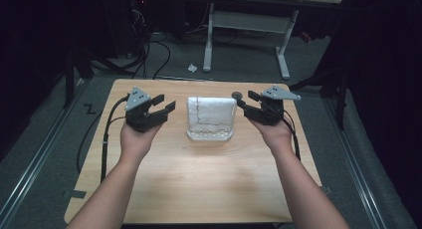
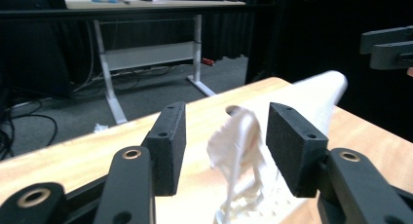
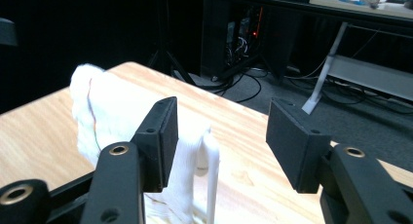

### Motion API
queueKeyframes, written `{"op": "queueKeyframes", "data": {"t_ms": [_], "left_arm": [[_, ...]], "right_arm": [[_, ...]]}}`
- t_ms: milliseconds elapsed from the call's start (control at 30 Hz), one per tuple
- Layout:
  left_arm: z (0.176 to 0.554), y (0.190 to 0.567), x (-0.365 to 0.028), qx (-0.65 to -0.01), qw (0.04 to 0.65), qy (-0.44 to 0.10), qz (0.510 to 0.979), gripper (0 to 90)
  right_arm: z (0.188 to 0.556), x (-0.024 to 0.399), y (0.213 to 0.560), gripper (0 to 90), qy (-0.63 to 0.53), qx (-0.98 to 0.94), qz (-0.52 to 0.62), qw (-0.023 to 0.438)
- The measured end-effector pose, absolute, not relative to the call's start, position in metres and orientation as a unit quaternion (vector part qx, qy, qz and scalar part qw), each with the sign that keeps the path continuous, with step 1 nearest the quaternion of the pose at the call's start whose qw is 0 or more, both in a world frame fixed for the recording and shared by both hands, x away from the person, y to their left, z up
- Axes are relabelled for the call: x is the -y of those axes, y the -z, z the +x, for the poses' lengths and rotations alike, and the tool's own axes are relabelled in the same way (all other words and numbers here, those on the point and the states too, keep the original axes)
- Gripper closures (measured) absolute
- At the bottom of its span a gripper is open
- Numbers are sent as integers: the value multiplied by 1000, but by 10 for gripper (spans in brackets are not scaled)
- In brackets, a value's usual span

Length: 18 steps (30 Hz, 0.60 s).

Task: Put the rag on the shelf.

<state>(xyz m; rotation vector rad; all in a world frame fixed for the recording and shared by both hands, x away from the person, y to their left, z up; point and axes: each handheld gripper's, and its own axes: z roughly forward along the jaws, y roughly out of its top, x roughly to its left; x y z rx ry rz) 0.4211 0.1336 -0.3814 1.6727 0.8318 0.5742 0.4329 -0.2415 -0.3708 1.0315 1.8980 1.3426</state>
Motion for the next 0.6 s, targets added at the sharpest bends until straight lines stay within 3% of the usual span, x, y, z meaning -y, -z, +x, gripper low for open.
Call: {"op": "queueKeyframes", "data": {"t_ms": [600], "left_arm": [[342, 463, -176, -376, 515, -198, 744, 447]], "right_arm": [[355, 252, 433, 398, -465, -745, 370, 304]]}}
